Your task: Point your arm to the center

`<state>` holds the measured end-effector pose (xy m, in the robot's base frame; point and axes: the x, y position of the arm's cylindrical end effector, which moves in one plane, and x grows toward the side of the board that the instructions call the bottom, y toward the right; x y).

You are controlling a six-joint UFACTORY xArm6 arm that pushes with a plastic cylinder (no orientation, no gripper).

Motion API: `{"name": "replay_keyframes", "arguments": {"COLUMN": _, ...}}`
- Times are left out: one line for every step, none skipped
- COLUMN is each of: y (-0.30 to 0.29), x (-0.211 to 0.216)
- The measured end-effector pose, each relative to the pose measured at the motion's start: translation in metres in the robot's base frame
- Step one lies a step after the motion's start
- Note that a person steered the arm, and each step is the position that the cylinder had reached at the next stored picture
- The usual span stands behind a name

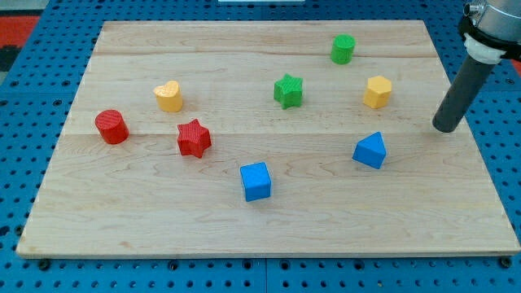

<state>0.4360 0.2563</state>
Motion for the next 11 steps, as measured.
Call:
{"name": "replay_keyframes", "arguments": {"y": -0.004, "x": 0.000}}
{"name": "replay_keyframes", "arguments": {"y": -0.059, "x": 0.000}}
{"name": "replay_keyframes", "arguments": {"y": -0.079, "x": 0.000}}
{"name": "replay_keyframes", "arguments": {"y": -0.087, "x": 0.000}}
{"name": "replay_keyframes", "arguments": {"y": -0.125, "x": 0.000}}
{"name": "replay_keyframes", "arguments": {"y": -0.160, "x": 0.000}}
{"name": "replay_keyframes", "arguments": {"y": -0.162, "x": 0.000}}
{"name": "replay_keyframes", "arguments": {"y": -0.162, "x": 0.000}}
{"name": "replay_keyframes", "arguments": {"y": -0.174, "x": 0.000}}
{"name": "replay_keyframes", "arguments": {"y": -0.261, "x": 0.002}}
{"name": "replay_keyframes", "arguments": {"y": -0.266, "x": 0.002}}
